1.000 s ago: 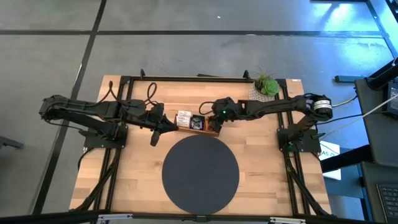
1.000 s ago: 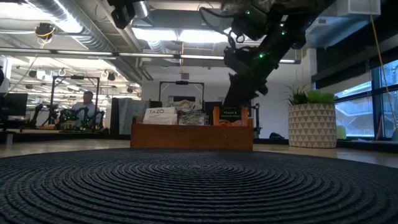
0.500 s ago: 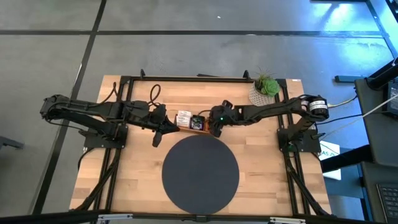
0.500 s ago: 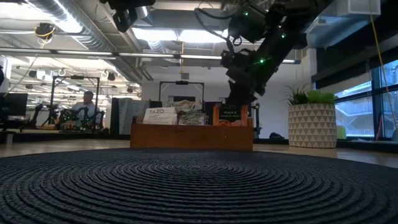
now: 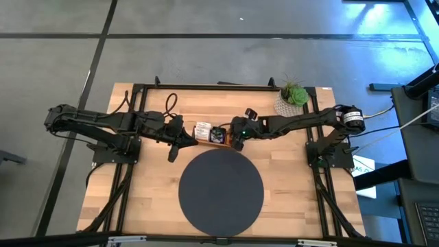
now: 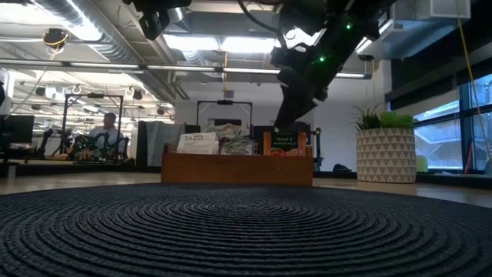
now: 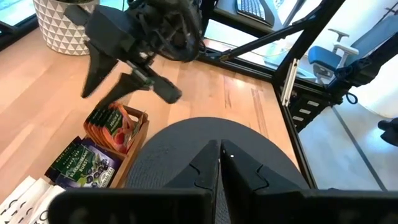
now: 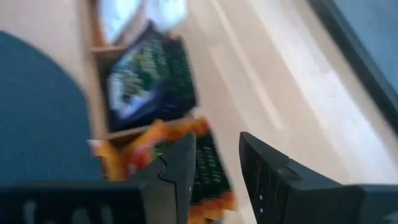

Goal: Pick & Place Tea
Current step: Adjust the orange tea bags in the wooden organizer

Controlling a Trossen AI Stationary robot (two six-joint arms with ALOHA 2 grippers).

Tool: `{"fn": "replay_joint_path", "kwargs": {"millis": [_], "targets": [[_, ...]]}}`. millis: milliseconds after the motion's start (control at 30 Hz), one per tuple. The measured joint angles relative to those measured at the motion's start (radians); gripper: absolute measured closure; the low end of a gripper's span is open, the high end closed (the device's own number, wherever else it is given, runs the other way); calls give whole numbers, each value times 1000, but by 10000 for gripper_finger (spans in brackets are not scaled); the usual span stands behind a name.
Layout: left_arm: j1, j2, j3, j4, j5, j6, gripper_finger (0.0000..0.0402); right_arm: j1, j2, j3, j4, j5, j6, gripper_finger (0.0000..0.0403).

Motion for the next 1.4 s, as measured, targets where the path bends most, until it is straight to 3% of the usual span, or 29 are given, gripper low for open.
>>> {"fn": "replay_joint_path", "kwargs": {"millis": [133,967,1233,1400], "targets": [[0,0,0,0,0,-1,391,2,0,-9,-15,54,0,276],[-1,0,0,-6,0,15,389,82,38,-43,30,23,54,276],[-1,0,0,-7,0,14,388,82,6,5,-29,152,54,276],[-2,0,-1,-7,0,14,387,83,13,6,49,154,98,276]]}}
